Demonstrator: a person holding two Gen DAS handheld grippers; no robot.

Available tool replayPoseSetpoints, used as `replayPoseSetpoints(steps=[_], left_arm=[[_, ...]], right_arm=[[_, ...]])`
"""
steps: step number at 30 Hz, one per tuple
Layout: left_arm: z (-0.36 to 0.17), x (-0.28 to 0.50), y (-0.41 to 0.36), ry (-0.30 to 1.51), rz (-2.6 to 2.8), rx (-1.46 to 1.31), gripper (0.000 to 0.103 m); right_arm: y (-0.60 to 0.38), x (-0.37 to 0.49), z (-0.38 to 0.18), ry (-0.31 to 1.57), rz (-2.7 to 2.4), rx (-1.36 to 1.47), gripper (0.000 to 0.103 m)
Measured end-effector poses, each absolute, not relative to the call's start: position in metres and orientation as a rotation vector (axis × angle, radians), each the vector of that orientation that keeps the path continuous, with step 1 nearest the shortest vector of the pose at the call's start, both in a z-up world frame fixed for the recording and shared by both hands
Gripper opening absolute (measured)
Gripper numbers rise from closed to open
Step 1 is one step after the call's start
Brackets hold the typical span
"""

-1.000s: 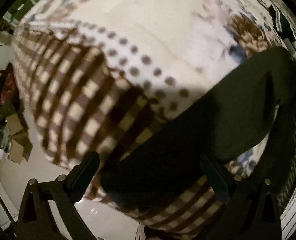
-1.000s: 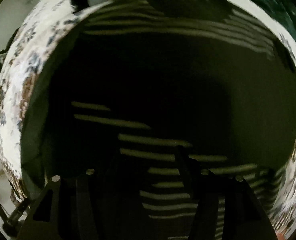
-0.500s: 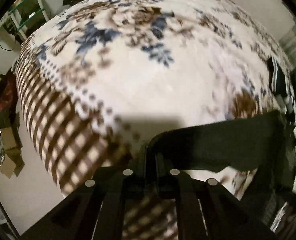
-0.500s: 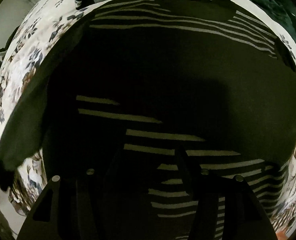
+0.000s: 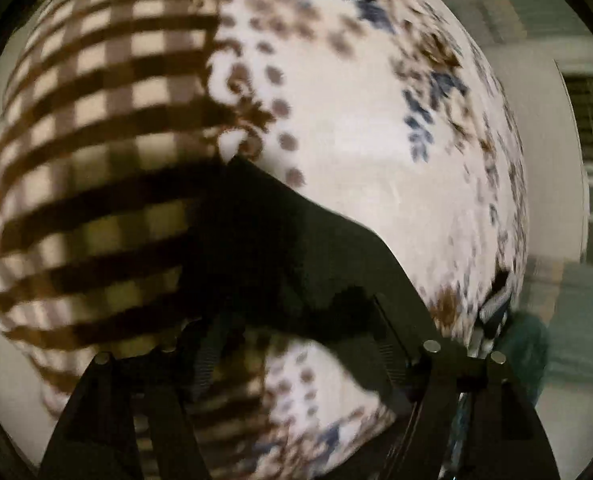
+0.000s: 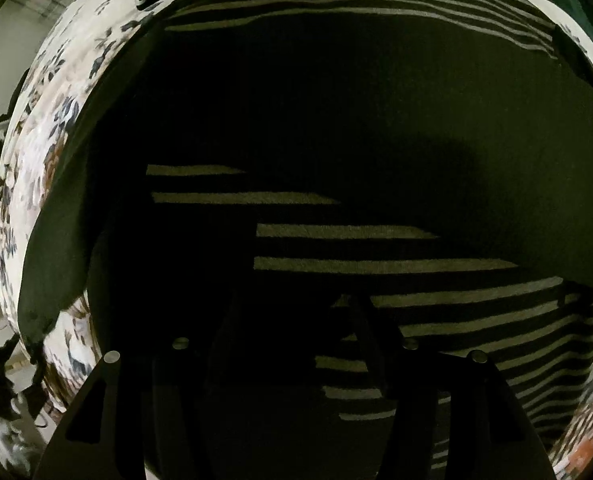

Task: Fold small clothes

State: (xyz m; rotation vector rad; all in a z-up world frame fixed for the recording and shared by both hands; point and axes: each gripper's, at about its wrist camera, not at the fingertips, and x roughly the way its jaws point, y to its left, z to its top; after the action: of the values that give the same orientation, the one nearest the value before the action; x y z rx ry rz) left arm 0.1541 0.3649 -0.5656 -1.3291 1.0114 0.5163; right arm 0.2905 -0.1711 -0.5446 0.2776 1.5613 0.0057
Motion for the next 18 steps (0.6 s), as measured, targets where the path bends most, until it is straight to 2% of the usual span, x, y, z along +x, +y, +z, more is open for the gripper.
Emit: replayPoseSetpoints(steps=[2,3,4,6,11,14,18], left_arm=[[-0.575,0.159,0.369,0.958,0.606,-1.374,0.065],[-0.574,0.16,0.37,0.936,0.633,-1.382,0.058],[-0.571,0.164,0.371,0.921,0.681,-1.367,0.036],[-0.565,0.17,0.374,0.922,0.704,-1.319,0.013],[-0.532,0.203,0.373,0.937,0.695,-1.098,0.01],[-0.494,0.236,0.356,0.922,0.653,-0.915,0.01],[-0.421,0.302,0.287,0.885,0.483,-0.621,0.01]], right_arm=[[-0.167,0.291,-0.543,1.561,0.0,0.271,0.059],[-0.164,0.293,-0.543,1.559,-0.003,0.267,0.059],[-0.164,0.295,-0.541,1.557,-0.008,0.262,0.059],[-0.165,0.296,-0.537,1.546,-0.019,0.257,0.059],[-0.178,0.298,-0.524,1.516,-0.058,0.305,0.059],[-0.196,0.294,-0.514,1.487,-0.073,0.352,0.059],[-0.233,0.289,-0.507,1.456,-0.099,0.446,0.059]])
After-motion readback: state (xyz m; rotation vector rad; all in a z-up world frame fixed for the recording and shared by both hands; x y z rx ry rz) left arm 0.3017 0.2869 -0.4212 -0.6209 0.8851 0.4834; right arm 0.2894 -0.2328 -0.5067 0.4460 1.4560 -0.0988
